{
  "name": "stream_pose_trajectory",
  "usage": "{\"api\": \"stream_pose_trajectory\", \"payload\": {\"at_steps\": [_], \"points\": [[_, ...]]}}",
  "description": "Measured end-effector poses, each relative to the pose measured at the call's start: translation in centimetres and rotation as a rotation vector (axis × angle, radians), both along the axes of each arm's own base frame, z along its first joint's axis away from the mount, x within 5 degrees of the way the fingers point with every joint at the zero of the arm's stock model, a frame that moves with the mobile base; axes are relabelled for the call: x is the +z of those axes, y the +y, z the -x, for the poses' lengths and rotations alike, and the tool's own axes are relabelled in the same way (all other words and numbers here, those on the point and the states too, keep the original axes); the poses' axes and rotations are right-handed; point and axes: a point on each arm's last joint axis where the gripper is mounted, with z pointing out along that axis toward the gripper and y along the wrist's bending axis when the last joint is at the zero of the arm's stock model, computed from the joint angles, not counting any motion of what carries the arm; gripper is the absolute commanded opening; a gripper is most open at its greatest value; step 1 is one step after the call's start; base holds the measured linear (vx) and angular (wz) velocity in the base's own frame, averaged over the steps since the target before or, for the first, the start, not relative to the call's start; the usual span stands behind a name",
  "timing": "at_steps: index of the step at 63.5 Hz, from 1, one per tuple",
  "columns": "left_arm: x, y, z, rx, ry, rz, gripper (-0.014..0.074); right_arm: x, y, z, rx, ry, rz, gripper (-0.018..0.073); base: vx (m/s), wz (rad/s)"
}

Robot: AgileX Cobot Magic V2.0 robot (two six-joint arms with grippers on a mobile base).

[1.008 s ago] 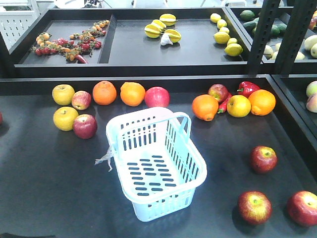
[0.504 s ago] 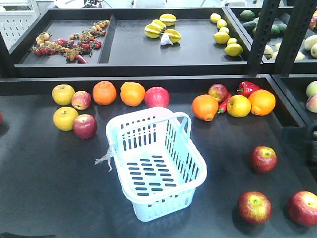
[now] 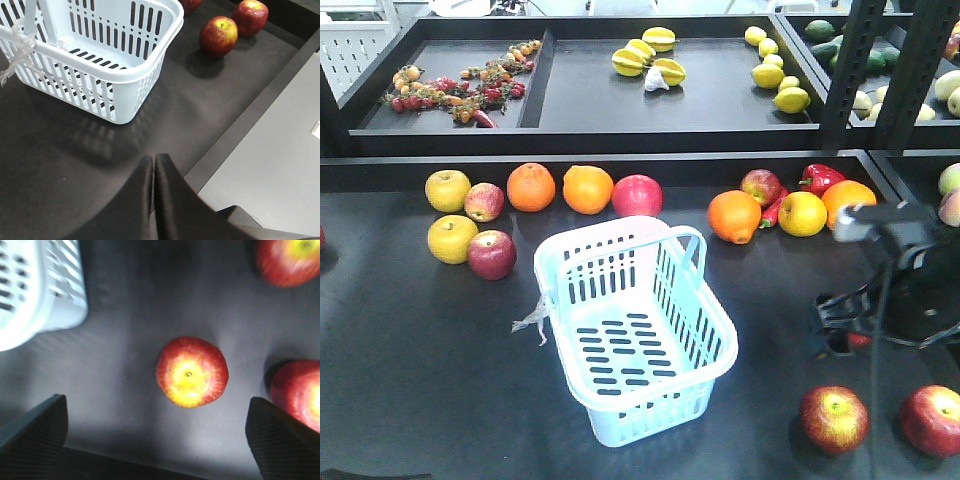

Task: Pick three apples into basket with both arms
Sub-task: 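Close the right gripper on the red apple and lift it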

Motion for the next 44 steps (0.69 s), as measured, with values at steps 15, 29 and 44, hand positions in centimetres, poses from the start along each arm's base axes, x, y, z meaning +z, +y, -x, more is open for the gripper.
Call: {"api": "stream_pose_trajectory", "payload": {"at_steps": [15, 29, 44], "points": [[0.0, 0.0, 0.0, 0.001, -0.001, 0.0, -0.0008, -4.3, -0.3, -2.8, -0.021, 0.13, 0.075, 0.0666, 0.0, 0.0], [0.0, 0.0, 0.0, 0.004, -0.005, 0.001, -0.0008, -7.5, -0.3, -3.9, -0.029, 0.207, 0.097, 0.0661, 0.0, 0.0], [0.0, 0.0, 0.0, 0.004, -0.005, 0.001, -0.0008, -10.0, -0.3, -4.3, -0.041, 0.258, 0.103, 0.0652, 0.0, 0.0]]}}
